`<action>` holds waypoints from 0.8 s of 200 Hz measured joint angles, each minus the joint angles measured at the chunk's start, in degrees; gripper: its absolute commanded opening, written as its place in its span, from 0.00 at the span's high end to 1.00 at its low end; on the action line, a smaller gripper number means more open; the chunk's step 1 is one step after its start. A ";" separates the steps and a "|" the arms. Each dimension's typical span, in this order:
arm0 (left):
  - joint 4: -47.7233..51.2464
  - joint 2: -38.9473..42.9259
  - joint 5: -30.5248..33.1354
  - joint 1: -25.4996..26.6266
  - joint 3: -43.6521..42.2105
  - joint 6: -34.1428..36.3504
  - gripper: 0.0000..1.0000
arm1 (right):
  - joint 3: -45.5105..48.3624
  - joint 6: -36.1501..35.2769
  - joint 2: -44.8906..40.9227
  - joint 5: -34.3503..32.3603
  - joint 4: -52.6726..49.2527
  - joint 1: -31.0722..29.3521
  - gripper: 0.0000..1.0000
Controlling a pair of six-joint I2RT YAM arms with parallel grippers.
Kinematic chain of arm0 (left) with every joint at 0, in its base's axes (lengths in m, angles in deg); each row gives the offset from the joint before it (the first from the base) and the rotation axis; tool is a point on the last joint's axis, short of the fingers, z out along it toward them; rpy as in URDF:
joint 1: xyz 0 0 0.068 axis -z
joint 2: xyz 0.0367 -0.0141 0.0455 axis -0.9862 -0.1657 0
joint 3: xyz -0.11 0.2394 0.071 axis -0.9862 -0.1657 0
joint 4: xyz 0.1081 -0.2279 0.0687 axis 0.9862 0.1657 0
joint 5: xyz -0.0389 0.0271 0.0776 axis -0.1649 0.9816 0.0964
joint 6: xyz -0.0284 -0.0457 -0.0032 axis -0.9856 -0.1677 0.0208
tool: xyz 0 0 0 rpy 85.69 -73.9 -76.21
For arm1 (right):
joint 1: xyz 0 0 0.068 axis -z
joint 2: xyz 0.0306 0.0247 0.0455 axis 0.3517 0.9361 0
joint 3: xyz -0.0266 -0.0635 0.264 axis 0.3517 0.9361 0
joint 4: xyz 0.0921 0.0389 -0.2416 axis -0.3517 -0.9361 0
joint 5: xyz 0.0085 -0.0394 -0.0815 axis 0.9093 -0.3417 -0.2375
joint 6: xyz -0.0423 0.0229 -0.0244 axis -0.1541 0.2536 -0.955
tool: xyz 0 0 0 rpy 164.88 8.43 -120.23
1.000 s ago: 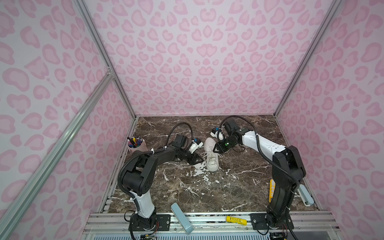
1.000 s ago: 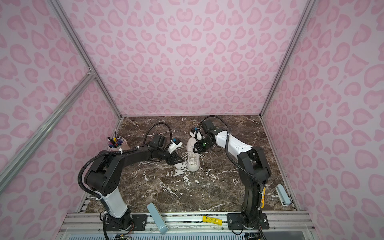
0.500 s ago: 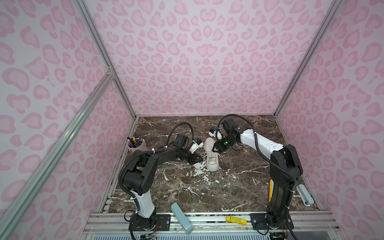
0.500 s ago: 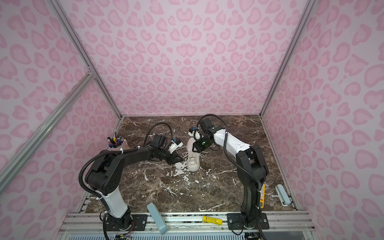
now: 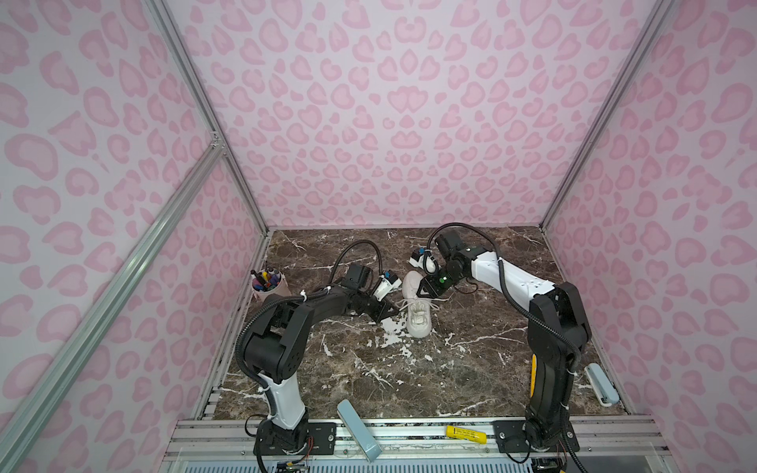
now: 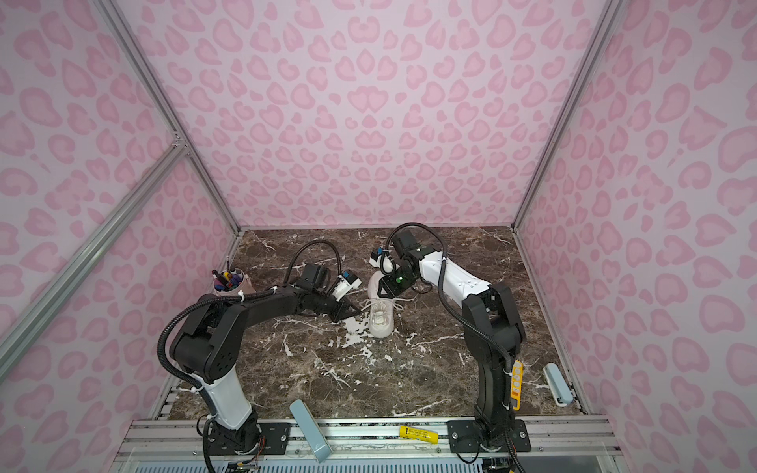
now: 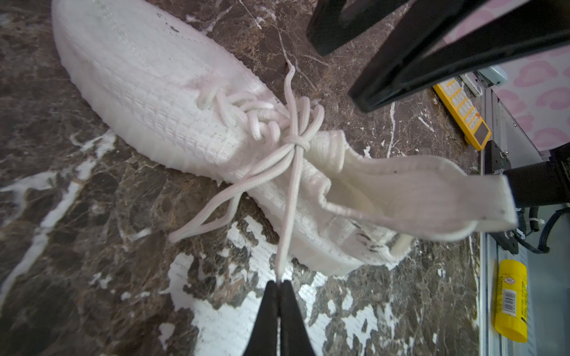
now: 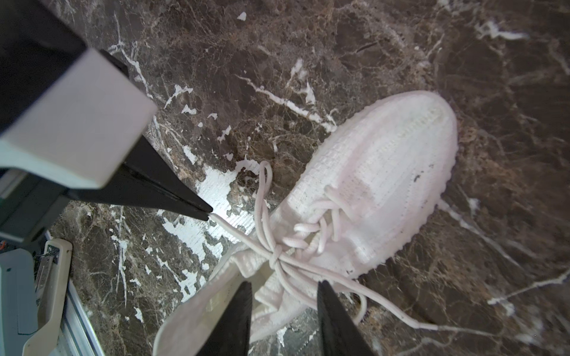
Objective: Tie the shoes
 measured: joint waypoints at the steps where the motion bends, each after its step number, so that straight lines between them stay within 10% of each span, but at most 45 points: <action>1: 0.00 0.00 0.00 0.00 0.00 0.00 1.00 | -0.02 -0.02 0.07 0.00 0.00 0.00 0.62; 160: -0.17 1.36 2.47 0.04 -1.51 -1.49 1.00 | -3.58 -1.27 5.92 -2.25 -1.62 -3.41 0.62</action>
